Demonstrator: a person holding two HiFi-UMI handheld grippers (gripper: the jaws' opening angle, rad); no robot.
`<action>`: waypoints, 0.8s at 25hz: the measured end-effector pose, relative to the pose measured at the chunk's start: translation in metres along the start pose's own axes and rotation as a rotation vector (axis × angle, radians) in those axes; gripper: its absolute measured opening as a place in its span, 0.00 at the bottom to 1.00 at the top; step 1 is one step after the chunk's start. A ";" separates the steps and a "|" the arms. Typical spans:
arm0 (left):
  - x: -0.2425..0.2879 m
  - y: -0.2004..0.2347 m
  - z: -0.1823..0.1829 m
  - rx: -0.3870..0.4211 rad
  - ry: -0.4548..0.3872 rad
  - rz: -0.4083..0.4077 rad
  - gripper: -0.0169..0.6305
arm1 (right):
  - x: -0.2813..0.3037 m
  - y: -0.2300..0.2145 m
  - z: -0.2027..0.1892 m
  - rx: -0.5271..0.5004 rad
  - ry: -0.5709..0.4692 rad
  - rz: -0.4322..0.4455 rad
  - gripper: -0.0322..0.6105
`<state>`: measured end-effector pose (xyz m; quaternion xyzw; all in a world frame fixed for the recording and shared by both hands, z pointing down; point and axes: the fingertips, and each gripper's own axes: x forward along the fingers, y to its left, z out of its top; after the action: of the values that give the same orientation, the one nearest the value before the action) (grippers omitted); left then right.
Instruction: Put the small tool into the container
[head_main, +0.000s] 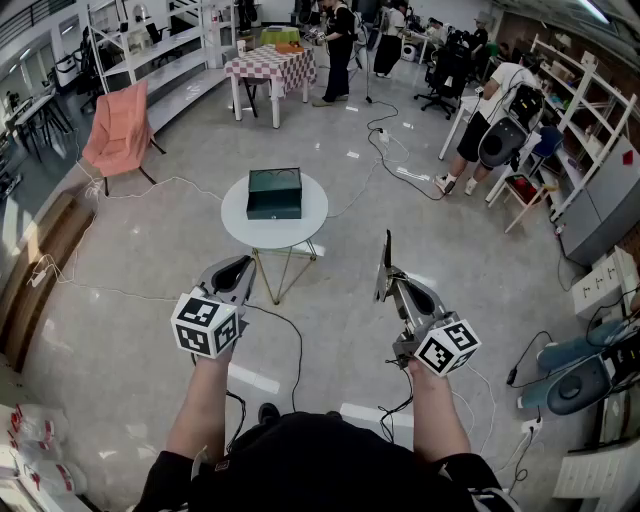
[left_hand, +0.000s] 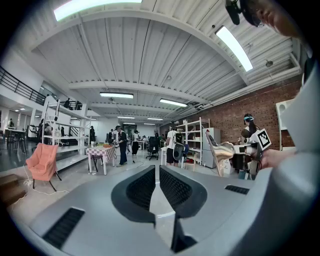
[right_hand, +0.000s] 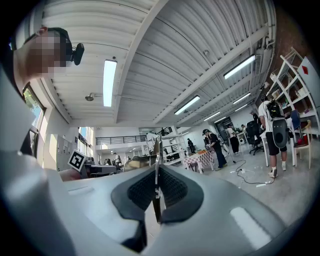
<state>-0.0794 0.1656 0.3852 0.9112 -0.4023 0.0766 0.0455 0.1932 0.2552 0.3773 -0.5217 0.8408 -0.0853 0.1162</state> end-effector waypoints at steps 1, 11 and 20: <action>0.002 -0.002 -0.001 -0.001 0.002 0.000 0.08 | -0.001 -0.001 0.000 0.001 0.001 0.002 0.07; 0.013 -0.031 -0.006 -0.006 0.021 -0.005 0.08 | -0.025 -0.017 0.000 0.027 0.005 0.006 0.07; 0.027 -0.075 -0.012 -0.023 0.023 -0.012 0.07 | -0.067 -0.034 -0.001 0.071 0.007 0.035 0.07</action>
<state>-0.0072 0.1980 0.3998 0.9120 -0.3973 0.0820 0.0611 0.2510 0.3009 0.3941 -0.5022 0.8467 -0.1147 0.1333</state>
